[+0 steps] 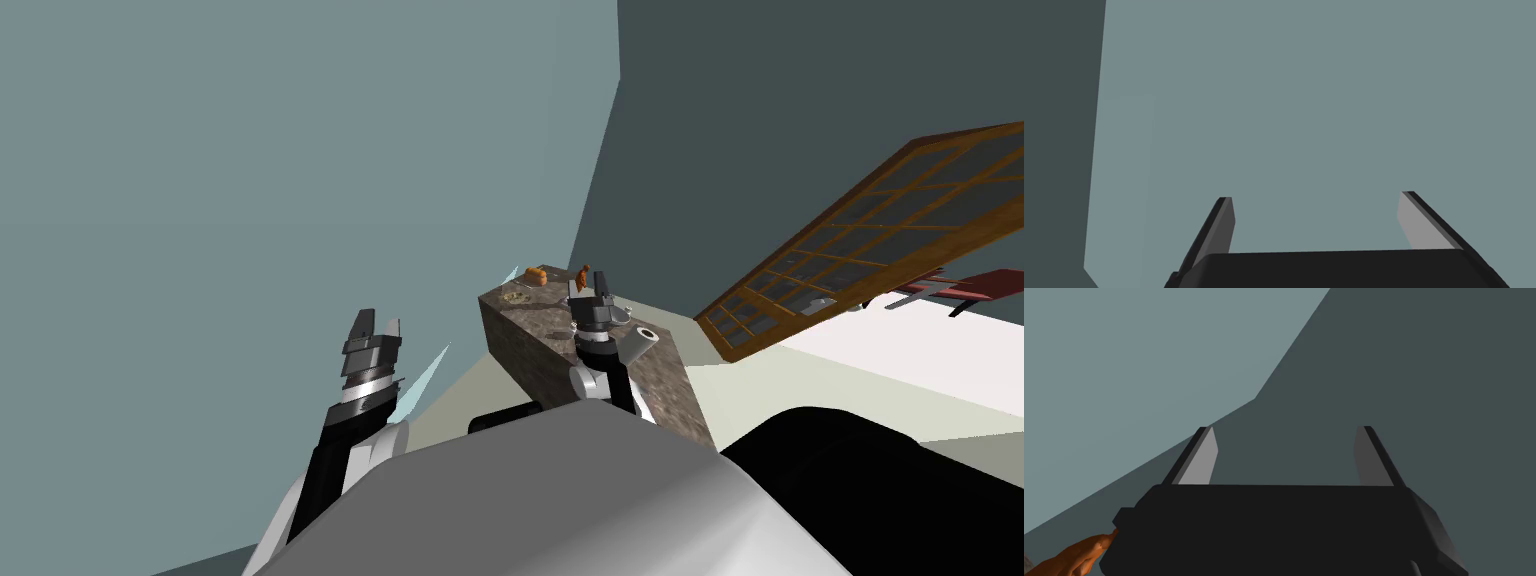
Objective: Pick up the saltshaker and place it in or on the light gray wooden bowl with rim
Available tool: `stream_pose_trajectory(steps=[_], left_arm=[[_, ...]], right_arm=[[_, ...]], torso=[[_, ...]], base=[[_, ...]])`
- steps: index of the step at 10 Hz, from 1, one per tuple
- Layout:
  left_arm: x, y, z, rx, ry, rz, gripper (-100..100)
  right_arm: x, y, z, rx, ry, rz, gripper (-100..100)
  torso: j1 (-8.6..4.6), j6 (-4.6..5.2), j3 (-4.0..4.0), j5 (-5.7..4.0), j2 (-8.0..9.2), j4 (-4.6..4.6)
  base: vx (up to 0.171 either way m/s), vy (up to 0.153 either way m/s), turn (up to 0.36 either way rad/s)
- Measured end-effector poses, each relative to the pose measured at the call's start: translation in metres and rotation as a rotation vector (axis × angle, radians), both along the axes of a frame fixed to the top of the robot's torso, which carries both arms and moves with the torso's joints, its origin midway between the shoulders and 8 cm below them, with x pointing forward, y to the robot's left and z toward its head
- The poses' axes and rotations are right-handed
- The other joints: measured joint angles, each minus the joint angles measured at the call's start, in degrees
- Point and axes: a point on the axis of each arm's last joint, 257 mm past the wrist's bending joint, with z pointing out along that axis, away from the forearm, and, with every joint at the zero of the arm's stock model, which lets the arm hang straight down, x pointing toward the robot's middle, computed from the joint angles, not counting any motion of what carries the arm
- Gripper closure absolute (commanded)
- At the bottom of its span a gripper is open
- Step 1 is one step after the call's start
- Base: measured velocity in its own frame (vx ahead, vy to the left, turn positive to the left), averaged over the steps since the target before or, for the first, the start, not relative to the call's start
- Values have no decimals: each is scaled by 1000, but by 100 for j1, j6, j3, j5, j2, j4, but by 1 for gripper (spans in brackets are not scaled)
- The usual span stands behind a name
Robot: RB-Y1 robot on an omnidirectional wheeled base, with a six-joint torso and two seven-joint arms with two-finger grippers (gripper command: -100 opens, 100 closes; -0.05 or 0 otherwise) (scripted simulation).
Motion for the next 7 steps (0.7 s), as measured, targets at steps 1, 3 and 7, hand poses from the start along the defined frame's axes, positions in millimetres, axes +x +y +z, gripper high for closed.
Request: stream_pose_trajectory(steps=[1,3,7], left_arm=[[0,0,0,0,0,0,0],[0,0,0,0,0,0,0],[0,0,0,0,0,0,0]], right_arm=[[2,2,-4,-23,13,4,-100],[7,6,-13,-74,44,8,-100],[22,5,-40,-189,126,4,-100]], torso=[[0,1,2,0,4,1],[2,0,7,0,12,3],[2,0,7,0,13,3]], base=[[-32,7,-32],[-34,11,-32],[-37,14,-38]])
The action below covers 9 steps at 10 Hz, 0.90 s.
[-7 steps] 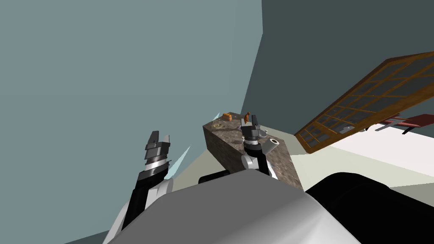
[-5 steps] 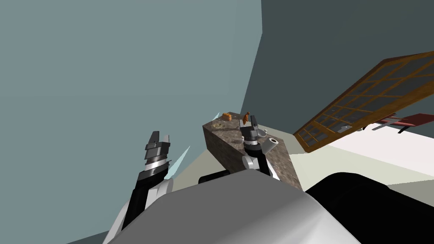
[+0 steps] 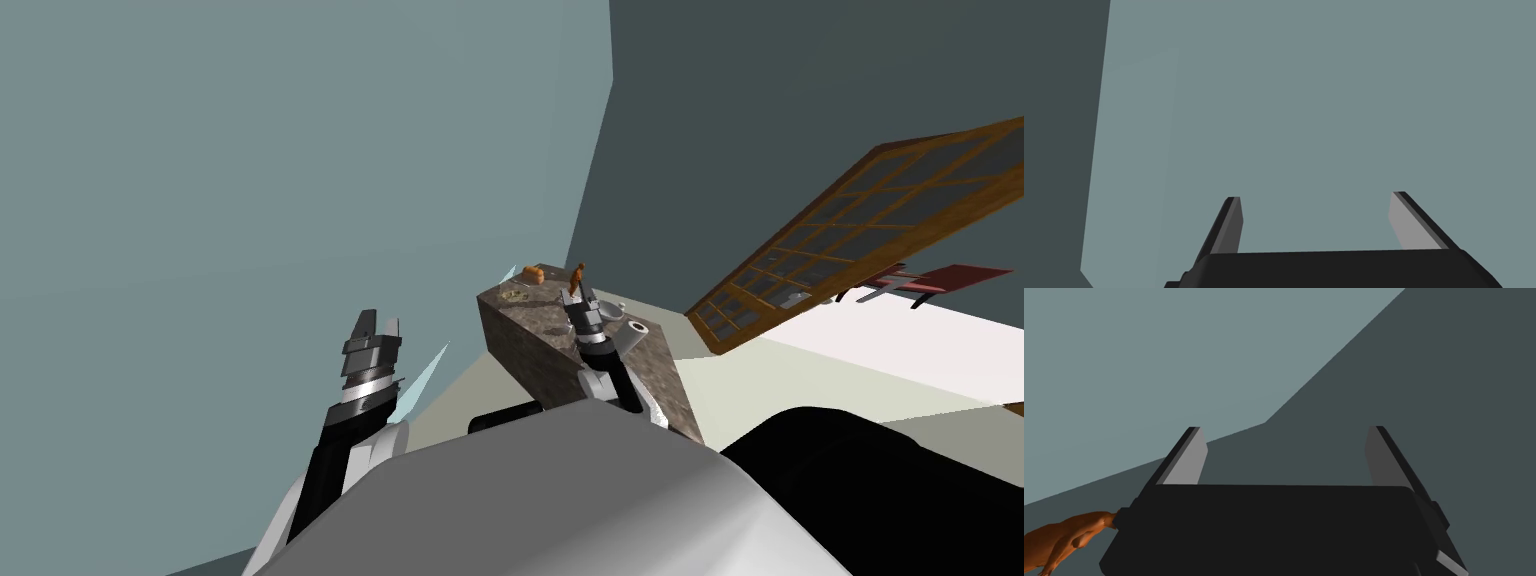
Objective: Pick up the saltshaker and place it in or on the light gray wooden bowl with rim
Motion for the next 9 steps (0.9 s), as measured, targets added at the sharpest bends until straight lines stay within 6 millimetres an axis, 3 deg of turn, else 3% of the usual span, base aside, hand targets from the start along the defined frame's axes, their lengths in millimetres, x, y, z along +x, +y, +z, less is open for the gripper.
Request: stream_pose_trajectory(steps=[7,9], left_arm=[[0,0,0,0,0,0,0],[0,0,0,0,0,0,0]], right_arm=[[33,-18,-80,-268,211,-36,-100],[35,-22,-97,-333,252,-39,-100]], torso=[[7,0,-1,1,-2,0],[5,-1,-6,1,-10,-2]], base=[[-33,23,-32],[-2,27,-16]])
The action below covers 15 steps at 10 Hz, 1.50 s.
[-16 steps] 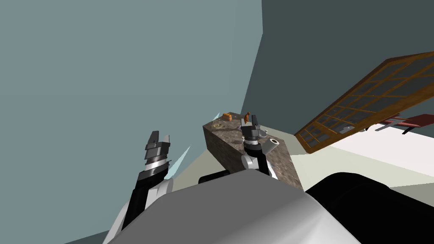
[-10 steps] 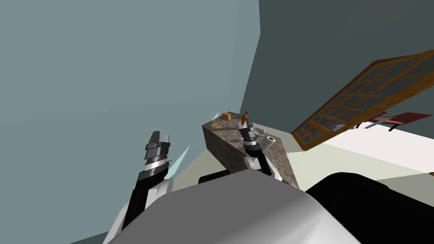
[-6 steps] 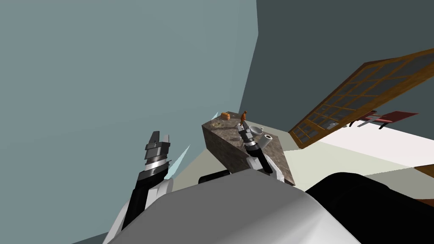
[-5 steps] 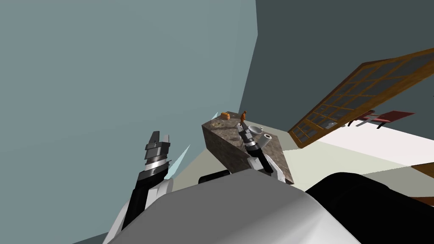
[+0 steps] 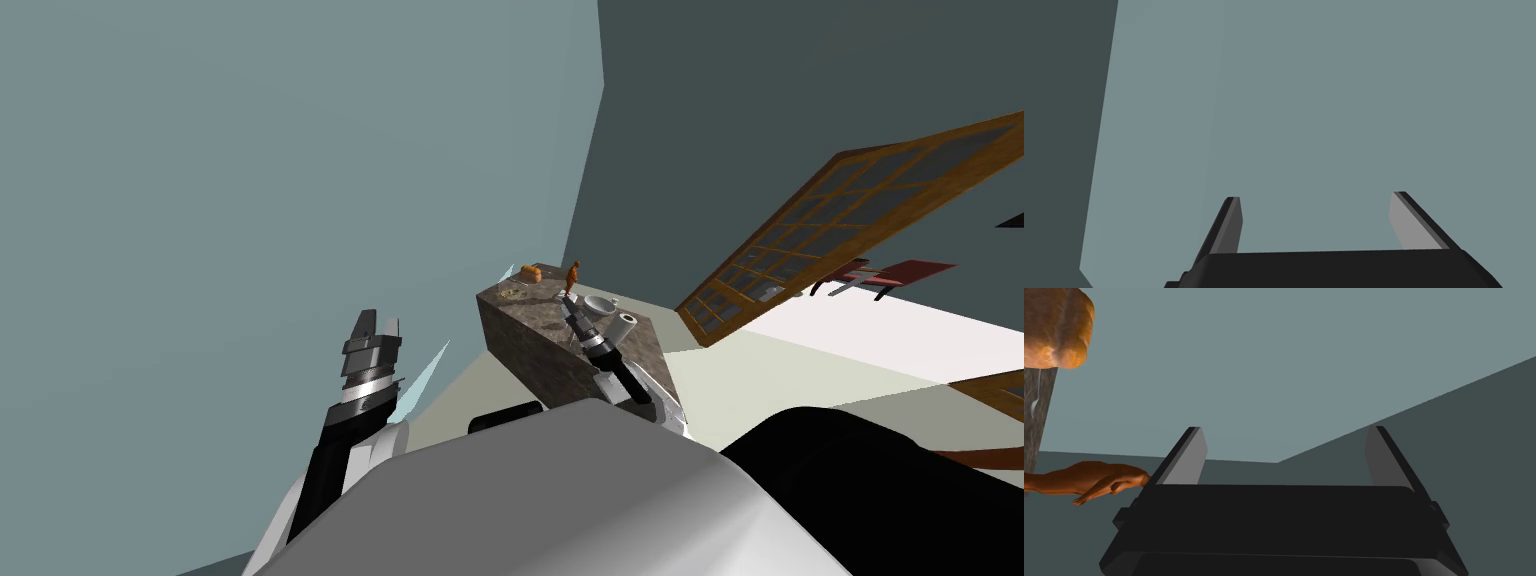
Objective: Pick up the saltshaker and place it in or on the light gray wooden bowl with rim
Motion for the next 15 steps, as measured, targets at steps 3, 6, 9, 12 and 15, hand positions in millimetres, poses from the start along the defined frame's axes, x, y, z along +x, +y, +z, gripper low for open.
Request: stream_pose_trajectory(steps=[3,6,9,12,15], left_arm=[[0,0,0,0,0,0,0],[0,0,0,0,0,0,0],[0,0,0,0,0,0,0],[0,0,0,0,0,0,0],[0,0,0,0,0,0,0]], right_arm=[[8,-12,-29,-106,75,-12,-100],[12,-27,-62,-217,156,-24,-100],[14,-48,-93,-333,238,-39,-100],[14,-73,-123,-457,323,-53,-100],[11,-100,-150,-584,406,-68,-100]], torso=[[0,-1,-2,0,-3,-1],[5,0,-2,1,-4,-1],[5,-1,-5,1,-9,-2],[8,-1,-7,2,-12,-2],[7,-1,-9,2,-15,-3]], base=[[-4,26,-11],[3,36,-5],[15,38,1],[26,45,8],[30,47,17]])
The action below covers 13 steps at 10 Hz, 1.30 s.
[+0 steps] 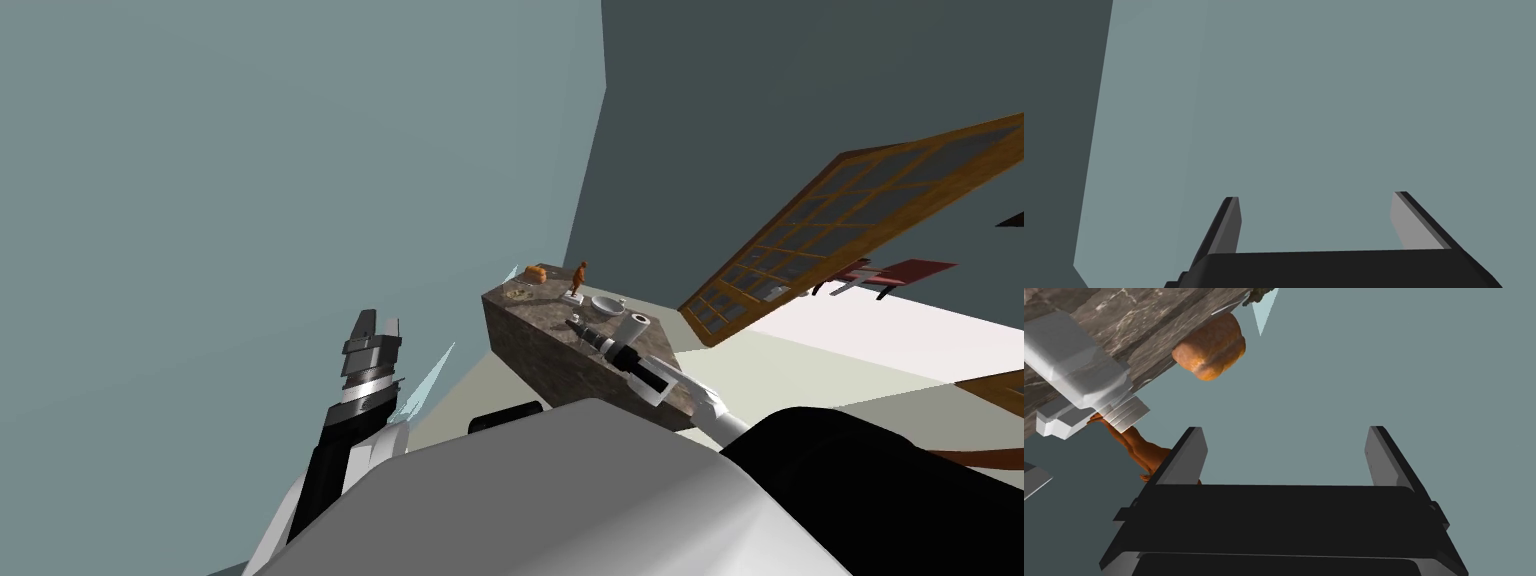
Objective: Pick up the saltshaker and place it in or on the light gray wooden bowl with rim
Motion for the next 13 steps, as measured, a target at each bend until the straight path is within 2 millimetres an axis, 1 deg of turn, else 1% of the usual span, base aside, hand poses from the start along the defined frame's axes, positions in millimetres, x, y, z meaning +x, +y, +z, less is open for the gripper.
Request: stream_pose_trajectory(steps=[1,2,3,4,5,7,10,12,13], left_arm=[[0,0,0,0,0,0,0],[0,0,0,0,0,0,0],[0,0,0,0,0,0,0],[0,0,0,0,0,0,0],[0,0,0,0,0,0,0],[0,0,0,0,0,0,0],[0,0,0,0,0,0,0],[0,0,0,0,0,0,0],[0,0,0,0,0,0,0]], right_arm=[[-1,-14,-14,-52,36,-6,-100],[-6,-25,-28,-107,75,-16,-100],[-9,-34,-32,-142,95,-19,-100],[-11,-47,-39,-185,121,-22,-100],[-12,-61,-49,-236,153,-28,-100],[-16,-81,-57,-307,193,-33,-100],[-33,-125,-75,-464,285,-51,-100],[-36,-146,-77,-526,317,-57,-100],[-42,-159,-79,-569,341,-61,-100]], torso=[[5,0,-2,0,-3,-1],[7,1,-2,1,-3,-1],[4,1,-1,1,-2,0],[5,0,-3,1,-4,-1],[6,-1,-6,1,-10,-2],[-2,-1,-4,0,-6,-1],[9,-1,-9,2,-16,-4],[6,0,-5,1,-8,-2],[8,0,-6,2,-11,-2]], base=[[38,60,26],[36,45,3],[41,52,21],[55,58,37],[46,36,16],[49,41,34],[64,55,32],[53,54,41],[65,56,36]])
